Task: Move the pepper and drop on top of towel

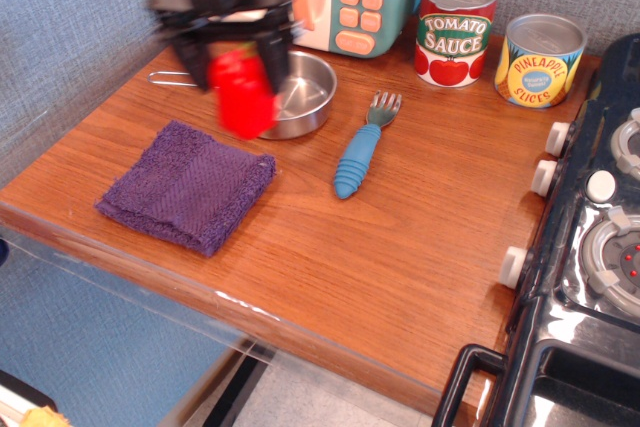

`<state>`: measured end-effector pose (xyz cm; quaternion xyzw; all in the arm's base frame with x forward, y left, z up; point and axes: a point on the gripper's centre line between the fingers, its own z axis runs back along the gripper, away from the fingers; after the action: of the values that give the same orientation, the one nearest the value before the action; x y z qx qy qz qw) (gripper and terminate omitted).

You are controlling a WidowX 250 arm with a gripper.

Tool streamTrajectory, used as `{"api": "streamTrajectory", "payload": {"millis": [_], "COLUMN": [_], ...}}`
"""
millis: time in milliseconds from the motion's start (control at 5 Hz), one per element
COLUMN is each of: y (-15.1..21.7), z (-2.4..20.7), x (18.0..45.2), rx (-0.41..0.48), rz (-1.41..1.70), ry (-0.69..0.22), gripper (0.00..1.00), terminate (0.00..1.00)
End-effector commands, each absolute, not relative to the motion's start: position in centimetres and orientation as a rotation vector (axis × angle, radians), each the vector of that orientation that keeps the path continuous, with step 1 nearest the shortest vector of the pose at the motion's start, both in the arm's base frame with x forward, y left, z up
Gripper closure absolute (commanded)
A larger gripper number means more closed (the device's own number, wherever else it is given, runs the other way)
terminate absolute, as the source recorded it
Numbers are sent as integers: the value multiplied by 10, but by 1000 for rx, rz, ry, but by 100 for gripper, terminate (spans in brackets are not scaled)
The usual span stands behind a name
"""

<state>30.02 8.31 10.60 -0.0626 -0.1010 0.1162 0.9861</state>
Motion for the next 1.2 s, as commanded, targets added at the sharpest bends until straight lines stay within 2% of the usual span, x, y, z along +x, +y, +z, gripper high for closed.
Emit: {"api": "streamTrajectory", "payload": {"millis": [0, 600, 800, 1000], "y": [97, 108, 110, 109], "z": [103, 88, 86, 87], "x": [266, 265, 264, 265], "rx": [-81, -46, -42, -39], "rz": [290, 346, 373, 372], "ry": [-171, -156, -143, -141], "gripper": [100, 100, 0, 0], "terminate": [0, 0, 0, 0]}}
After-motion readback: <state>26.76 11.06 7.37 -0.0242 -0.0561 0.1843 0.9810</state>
